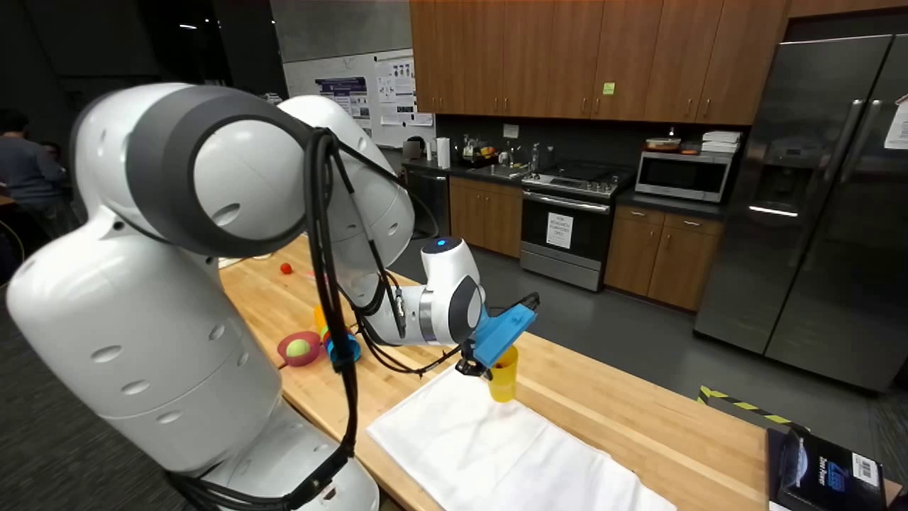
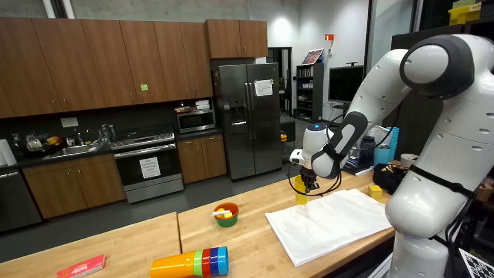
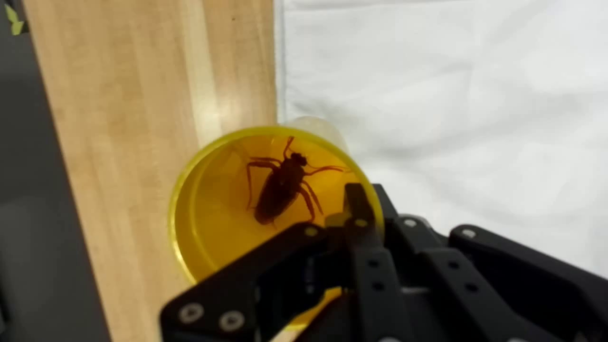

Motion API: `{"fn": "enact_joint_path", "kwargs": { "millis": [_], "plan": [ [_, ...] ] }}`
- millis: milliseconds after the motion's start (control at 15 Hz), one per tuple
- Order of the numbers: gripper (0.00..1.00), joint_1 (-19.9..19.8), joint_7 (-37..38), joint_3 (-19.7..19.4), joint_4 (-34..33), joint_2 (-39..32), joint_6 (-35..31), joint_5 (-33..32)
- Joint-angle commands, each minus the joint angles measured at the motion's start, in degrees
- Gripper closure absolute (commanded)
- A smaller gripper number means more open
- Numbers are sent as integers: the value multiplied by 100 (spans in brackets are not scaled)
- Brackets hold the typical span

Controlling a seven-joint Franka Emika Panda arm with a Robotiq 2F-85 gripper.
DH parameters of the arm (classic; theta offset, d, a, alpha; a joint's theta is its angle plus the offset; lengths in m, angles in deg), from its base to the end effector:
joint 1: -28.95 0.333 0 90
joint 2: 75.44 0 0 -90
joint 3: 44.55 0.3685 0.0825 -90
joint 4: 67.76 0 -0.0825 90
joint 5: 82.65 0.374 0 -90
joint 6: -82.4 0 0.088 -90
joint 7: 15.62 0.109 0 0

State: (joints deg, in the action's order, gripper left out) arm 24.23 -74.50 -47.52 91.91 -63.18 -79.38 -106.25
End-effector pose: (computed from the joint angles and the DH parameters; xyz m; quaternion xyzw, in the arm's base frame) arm 0.3814 -0.0313 0.3541 0.7965 0.5862 0.0580 0.1365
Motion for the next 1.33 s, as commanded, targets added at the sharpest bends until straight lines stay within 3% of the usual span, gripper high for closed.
{"fn": "enact_joint_path", "kwargs": {
  "millis": [0, 267, 667, 733, 800, 867, 1000, 1067, 1267],
  "plan": [
    [99, -32, 2, -44, -5, -83, 580, -200],
    [99, -67, 71, -43, -17, -9, 804, -470],
    [98, -23, -70, -86, -80, -79, 616, -556],
    [71, 3, -101, -88, -82, -73, 632, -513],
    [92, 6, -160, -111, -82, -80, 609, -488],
    [67, 13, -210, -120, -82, -77, 608, -470],
    [65, -12, -209, -106, -83, -64, 575, -538],
    [84, 17, -131, -85, -85, -134, 662, -428],
    [65, 17, -154, -85, -93, -134, 633, -428]
  ]
}}
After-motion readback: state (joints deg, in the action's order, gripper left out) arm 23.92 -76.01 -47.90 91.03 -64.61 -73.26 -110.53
